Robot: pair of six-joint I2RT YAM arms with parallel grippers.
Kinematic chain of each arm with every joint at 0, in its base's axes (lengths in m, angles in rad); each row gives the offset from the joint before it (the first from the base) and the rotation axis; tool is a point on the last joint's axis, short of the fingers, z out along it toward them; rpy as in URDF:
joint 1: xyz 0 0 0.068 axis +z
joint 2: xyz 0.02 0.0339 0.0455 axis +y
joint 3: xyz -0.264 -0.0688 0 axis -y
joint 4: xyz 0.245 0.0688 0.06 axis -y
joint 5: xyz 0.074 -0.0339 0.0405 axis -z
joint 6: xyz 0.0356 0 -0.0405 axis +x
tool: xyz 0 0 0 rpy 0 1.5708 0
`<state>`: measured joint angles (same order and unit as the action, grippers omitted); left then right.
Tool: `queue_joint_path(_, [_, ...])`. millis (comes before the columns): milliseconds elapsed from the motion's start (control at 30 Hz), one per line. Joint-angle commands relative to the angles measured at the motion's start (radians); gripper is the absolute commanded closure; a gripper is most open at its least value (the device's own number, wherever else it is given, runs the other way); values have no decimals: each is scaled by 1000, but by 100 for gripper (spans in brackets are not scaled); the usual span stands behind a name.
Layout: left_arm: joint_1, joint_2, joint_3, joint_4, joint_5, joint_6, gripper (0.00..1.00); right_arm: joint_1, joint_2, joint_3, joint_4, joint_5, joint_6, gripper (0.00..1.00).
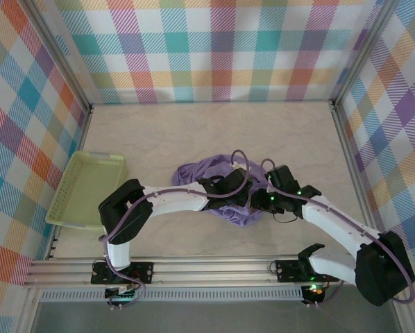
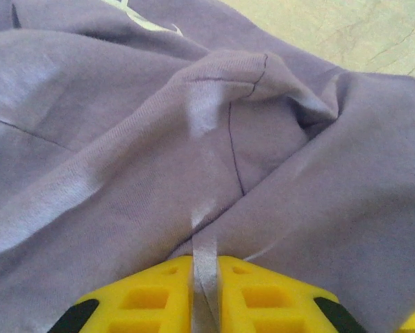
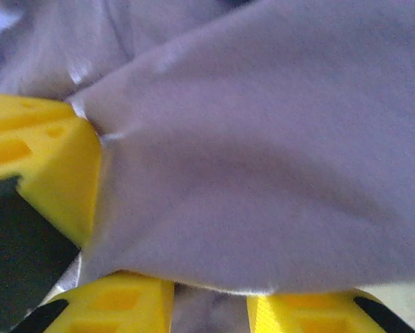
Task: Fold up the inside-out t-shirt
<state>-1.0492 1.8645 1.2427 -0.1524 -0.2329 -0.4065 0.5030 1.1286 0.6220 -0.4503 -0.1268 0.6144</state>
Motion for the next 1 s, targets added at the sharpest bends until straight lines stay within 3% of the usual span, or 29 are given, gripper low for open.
queue_joint_path(0, [9,-11,-31,18,17,-23,81,27,43,54,48,6,4,64])
queue_joint_path(133, [9,-21,-59,34,18,-32,81,63,75,57,68,28,9,61])
queue_joint_path(267, [9,-28,-83,53,20,-42,80,71,112,57,44,149,8,57])
queue_joint_path(467, [9,-28,-85,52,17,-47,80,73,199,76,36,238,2,59])
queue_joint_path(733, [9,-5,-56,-6,-45,-55,78,100,142,73,-21,285,5,84])
queue_joint_path(967, [24,73,48,-188,-178,-107,76,111,-44,12,-155,331,65,91])
